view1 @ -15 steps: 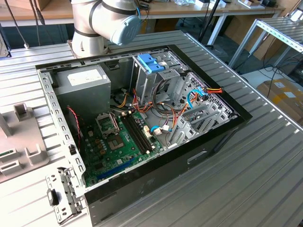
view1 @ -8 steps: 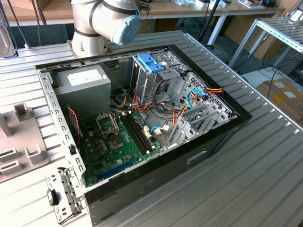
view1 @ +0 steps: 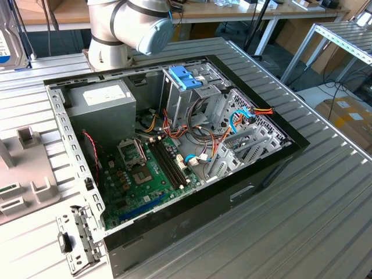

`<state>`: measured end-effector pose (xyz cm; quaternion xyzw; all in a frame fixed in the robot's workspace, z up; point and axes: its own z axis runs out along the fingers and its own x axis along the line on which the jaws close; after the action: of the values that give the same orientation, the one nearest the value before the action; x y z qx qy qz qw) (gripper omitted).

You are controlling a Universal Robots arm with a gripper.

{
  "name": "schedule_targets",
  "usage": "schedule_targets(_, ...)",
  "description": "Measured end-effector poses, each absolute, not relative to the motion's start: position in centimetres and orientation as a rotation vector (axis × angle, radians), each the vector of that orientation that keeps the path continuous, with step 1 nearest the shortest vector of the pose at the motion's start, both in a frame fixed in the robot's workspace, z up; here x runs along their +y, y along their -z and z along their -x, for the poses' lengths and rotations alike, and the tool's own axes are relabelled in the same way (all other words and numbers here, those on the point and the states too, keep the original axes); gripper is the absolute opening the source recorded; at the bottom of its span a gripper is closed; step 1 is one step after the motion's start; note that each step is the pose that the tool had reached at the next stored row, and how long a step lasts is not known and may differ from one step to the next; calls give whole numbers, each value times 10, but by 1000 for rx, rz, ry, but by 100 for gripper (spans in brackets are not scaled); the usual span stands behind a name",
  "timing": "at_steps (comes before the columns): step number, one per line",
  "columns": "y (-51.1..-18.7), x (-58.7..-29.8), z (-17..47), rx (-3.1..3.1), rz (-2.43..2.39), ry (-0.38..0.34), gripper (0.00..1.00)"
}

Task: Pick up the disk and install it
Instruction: 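Pick up the disk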

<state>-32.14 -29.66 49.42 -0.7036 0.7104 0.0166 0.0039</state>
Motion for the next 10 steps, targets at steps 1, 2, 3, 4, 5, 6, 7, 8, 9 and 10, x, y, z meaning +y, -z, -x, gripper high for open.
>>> schedule_targets(1,-494,-297,320,2226,2205,-52,37)
schedule_targets(2,-494,-297,318,2226,2205,-52,37)
schedule_targets(3,-494,-297,317,2226,2205,-52,37)
schedule_targets(4,-494,-297,316,2226,2205,-51,37)
schedule_targets(5,-494,-297,313,2227,2205,-51,37)
schedule_targets(6,-494,-297,312,2227,2206,-51,37)
schedule_targets(7,-494,-297,310,2227,2206,-51,37)
schedule_targets(8,-494,-297,308,2227,2206,-51,37)
schedule_targets(9,-494,-297,307,2227,2206,-50,37)
schedule_targets(10,-494,-297,305,2227,2206,-50,37)
